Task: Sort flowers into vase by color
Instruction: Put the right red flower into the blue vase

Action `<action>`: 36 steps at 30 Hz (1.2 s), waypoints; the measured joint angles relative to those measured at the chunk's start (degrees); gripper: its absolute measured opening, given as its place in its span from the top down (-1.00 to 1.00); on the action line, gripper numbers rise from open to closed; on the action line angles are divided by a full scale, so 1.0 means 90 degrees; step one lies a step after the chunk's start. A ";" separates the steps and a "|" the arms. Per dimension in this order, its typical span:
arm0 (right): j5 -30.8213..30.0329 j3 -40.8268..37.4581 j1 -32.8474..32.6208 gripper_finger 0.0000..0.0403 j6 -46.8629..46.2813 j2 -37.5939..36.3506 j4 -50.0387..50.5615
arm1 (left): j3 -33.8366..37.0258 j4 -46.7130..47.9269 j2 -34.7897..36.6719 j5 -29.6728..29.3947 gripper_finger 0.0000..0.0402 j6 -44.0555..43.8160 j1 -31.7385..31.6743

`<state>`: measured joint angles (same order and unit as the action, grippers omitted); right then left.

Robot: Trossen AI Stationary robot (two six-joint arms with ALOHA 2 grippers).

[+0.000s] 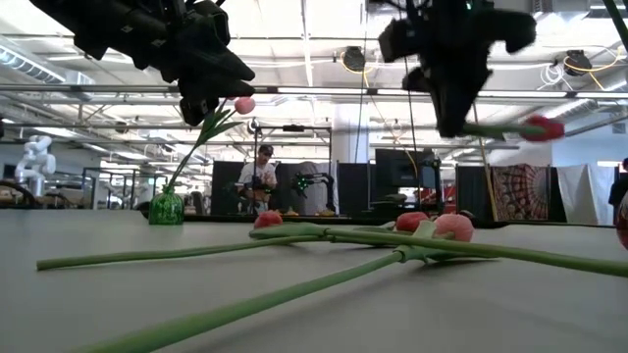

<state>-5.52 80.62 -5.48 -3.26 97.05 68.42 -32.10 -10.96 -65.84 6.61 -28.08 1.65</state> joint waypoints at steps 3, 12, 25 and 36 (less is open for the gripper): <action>-0.0163 0.0430 0.0000 0.99 0.0106 -0.0004 0.0470 | 0.0000 0.0000 0.0000 0.0000 0.50 0.0000 0.0000; -0.0226 0.1525 0.0022 0.98 0.0078 -0.0009 0.2088 | 0.0000 0.0000 0.0000 0.0400 0.50 0.0237 -0.0002; 0.0152 0.1838 0.0019 0.99 0.0235 -0.0012 0.2242 | -0.0353 0.0010 0.0000 0.1019 0.50 0.2512 0.0000; 0.0100 0.1838 0.0029 0.99 0.0920 -0.0012 0.1565 | -0.0865 -0.0011 0.0000 -0.0430 0.50 0.4330 -0.0068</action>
<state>-4.61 97.17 -5.21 5.02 96.95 82.51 -39.89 -11.06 -65.84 2.74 10.90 1.04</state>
